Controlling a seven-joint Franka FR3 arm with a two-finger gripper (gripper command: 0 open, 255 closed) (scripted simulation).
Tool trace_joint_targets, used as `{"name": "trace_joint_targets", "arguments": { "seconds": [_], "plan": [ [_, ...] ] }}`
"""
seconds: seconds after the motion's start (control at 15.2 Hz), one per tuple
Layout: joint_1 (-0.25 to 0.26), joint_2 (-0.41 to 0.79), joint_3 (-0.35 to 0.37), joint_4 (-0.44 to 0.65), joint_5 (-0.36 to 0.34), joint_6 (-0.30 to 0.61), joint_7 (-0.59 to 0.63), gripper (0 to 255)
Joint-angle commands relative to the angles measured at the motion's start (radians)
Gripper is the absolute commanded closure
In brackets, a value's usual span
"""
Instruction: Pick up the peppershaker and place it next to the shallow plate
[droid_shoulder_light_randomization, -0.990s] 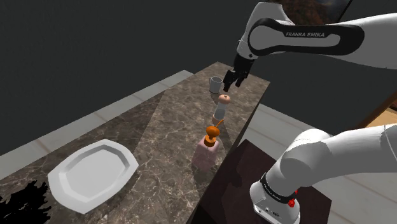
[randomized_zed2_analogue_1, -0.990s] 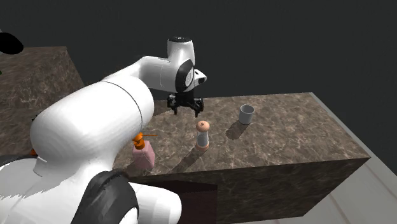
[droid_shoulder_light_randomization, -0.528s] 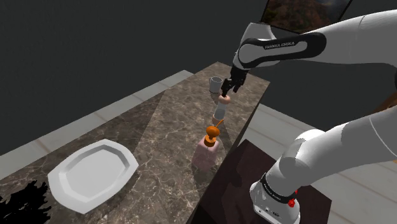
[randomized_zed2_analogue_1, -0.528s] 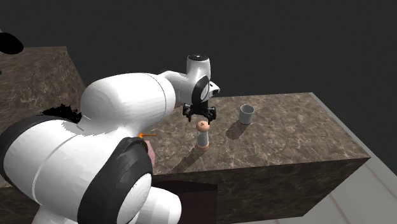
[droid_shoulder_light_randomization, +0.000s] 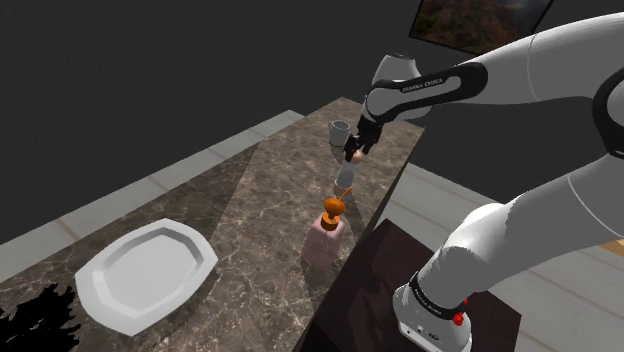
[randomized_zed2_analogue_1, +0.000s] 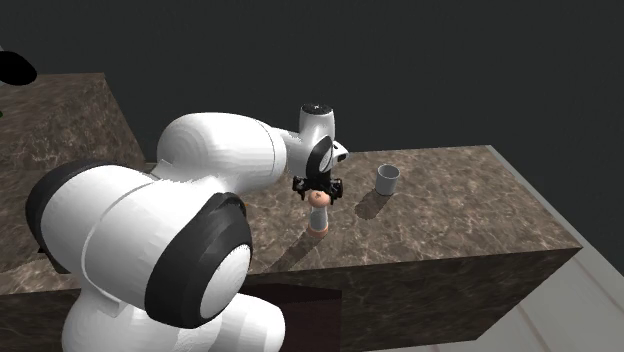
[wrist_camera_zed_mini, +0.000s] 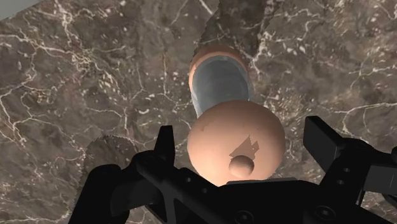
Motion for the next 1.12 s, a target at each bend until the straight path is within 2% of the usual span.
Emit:
{"name": "trace_joint_targets", "arguments": {
  "seconds": [0.0,0.46,0.53,1.06],
  "plan": [
    [0.001,0.016,-0.003,-0.009,0.002,0.025,-0.003,0],
    [0.001,0.015,-0.003,-0.009,0.002,0.025,-0.003,0],
    [0.001,0.015,-0.003,-0.009,0.002,0.025,-0.003,255],
    [0.001,0.015,-0.003,-0.009,0.002,0.025,-0.003,255]
  ]
}}
